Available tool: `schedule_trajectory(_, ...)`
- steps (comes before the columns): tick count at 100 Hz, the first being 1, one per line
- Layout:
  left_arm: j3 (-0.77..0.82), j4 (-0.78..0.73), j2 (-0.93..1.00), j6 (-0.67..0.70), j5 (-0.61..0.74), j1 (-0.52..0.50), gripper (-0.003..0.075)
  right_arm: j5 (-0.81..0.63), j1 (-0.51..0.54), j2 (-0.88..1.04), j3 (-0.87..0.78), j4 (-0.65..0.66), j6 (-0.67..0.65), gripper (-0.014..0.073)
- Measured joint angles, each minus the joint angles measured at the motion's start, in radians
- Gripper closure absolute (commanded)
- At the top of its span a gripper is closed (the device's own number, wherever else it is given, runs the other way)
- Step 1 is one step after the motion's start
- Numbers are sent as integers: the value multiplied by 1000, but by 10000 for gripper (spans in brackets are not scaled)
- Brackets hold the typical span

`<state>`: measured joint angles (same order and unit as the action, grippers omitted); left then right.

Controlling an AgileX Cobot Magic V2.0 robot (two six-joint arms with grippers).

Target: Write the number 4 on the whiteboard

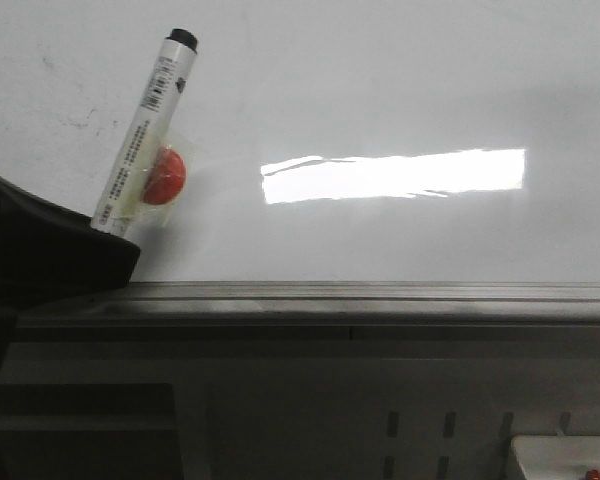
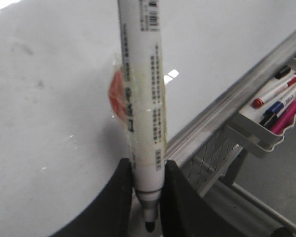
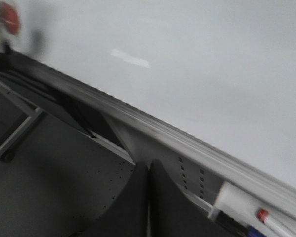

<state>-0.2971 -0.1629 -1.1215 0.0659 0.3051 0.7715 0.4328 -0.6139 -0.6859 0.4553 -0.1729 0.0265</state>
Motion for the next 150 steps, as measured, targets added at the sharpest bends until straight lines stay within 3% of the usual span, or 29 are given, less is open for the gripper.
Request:
schedule_trajectory(11, 0, -88, 16, 0, -2, 0, 741, -19, -110, -68, 68, 0, 53, 468)
schedule_trajectory(19, 0, -157, 54, 0, -4, 0, 741, -36, -184, -117, 114, 0, 65, 256)
schedule_trajectory(28, 0, -277, 115, 0, -4, 0, 741, -57, -237, -179, 168, 0, 72, 146)
schedule_trajectory(58, 4, -525, 213, -5, -63, 0, 741, -87, -287, -342, 308, 12, 76, 147)
schedule_trajectory(89, 4, -556, 211, -7, -69, 0, 741, -94, -440, -430, 390, 41, 159, 147)
schedule_trajectory(125, 4, -578, 211, -7, -71, 0, 741, -133, -445, -484, 405, 90, 164, 148)
schedule_trajectory(150, 4, -616, 211, -7, -71, 0, 741, -143, -445, -491, 405, 96, 166, 309)
